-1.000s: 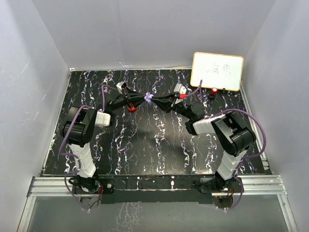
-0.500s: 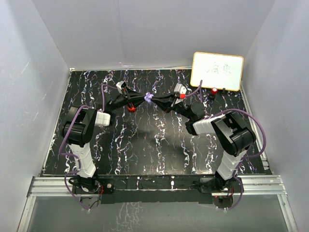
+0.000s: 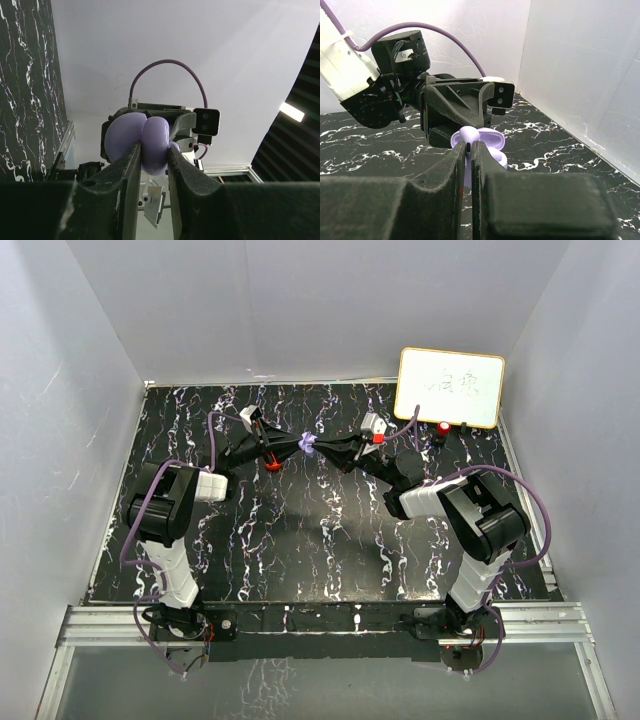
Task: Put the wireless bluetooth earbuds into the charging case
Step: Place the earbud in the charging case.
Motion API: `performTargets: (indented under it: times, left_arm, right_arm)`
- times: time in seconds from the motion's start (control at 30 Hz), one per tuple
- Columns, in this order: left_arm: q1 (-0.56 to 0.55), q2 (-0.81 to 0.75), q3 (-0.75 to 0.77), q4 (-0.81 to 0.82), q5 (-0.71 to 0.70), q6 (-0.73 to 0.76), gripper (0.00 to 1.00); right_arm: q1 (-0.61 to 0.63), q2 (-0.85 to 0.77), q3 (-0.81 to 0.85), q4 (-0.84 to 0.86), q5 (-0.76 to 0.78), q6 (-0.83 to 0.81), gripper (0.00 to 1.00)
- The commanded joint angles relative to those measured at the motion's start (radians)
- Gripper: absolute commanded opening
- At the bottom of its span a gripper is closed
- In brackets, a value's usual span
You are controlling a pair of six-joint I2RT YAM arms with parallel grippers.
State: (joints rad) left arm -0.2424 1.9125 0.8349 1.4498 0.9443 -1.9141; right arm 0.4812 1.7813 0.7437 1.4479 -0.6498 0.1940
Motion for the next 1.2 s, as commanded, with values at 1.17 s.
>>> performTargets:
  times: [1.17]
  left_arm:
    - [-0.015, -0.082, 0.021, 0.145, 0.006, 0.006, 0.00]
  right_arm:
    - [-0.004, 0.003, 0.034, 0.109, 0.019, 0.028, 0.00]
